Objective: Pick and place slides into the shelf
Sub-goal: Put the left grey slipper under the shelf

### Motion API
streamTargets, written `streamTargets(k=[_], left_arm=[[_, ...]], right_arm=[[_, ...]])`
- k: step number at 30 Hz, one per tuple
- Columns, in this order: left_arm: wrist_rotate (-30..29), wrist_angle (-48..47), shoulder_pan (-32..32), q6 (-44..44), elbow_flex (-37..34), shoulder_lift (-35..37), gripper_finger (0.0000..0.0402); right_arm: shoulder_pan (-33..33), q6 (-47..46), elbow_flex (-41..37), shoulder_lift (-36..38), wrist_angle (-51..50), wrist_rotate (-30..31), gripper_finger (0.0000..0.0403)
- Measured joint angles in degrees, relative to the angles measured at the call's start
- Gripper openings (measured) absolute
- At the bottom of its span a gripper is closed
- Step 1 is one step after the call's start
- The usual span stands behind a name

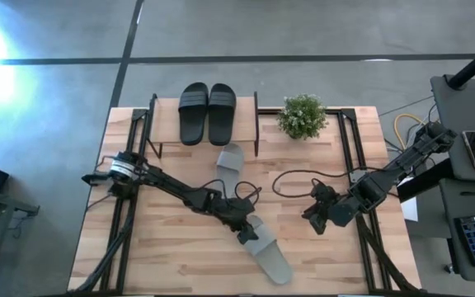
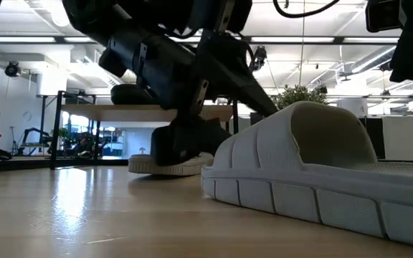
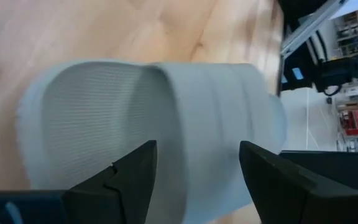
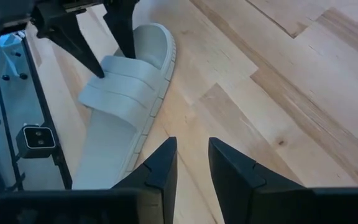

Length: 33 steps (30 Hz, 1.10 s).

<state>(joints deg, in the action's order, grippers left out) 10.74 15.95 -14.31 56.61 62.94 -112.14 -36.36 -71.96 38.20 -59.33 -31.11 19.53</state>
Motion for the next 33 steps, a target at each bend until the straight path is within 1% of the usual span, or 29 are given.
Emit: streamTargets(k=[3,5,8,11,14,21,23,25,27,30,33], left_arm=[[1.86,1.23,0.07,-0.02,-0.09,-0.27,0.0215],[4.11,2.85,-0.04,0.01,-0.13,-0.93,0.0215],[5.56,3.50,-0.15,0.06,0.44,-2.11,0.0213],[6.33,3.69,-0.10,-0.46,0.79,-1.97,0.0193],[6.95,3.49,-0.04,-1.74,0.55,-1.79,0.0152],[10.38,3.55,-0.04,-2.23,0.53,-1.62,0.0021],[11.17,2.66,-0.04,-2.87,0.72,-1.29,0.0008],[11.14,-0.48,-0.11,-2.99,0.70,0.42,0.0007],[10.61,-6.01,-0.13,-3.45,0.68,3.79,0.0003],[8.25,-18.31,-0.49,-5.96,0.95,11.37,0.0002],[7.01,-33.80,-1.17,-7.45,1.23,20.08,0.0001]], right_arm=[[0.00,0.00,0.00,0.00,-0.03,-0.07,0.0084],[0.00,0.02,0.00,0.00,-0.05,-0.14,0.0084],[0.00,0.10,0.00,0.00,-0.17,-0.20,0.0084],[-0.01,0.28,0.00,0.00,-0.35,-0.20,0.0084],[0.00,0.56,0.00,0.00,-0.47,-0.20,0.0084],[0.00,1.07,0.00,0.00,-1.51,-0.17,0.0084],[0.00,1.07,0.00,0.00,-1.85,-0.17,0.0084],[0.00,1.07,0.00,0.00,-1.83,-0.15,0.0084],[0.00,1.37,0.00,0.00,-1.81,0.00,0.0084],[0.00,1.56,0.00,0.02,-1.67,0.07,0.0084],[0.00,1.90,0.00,0.02,-1.14,0.12,0.0084]])
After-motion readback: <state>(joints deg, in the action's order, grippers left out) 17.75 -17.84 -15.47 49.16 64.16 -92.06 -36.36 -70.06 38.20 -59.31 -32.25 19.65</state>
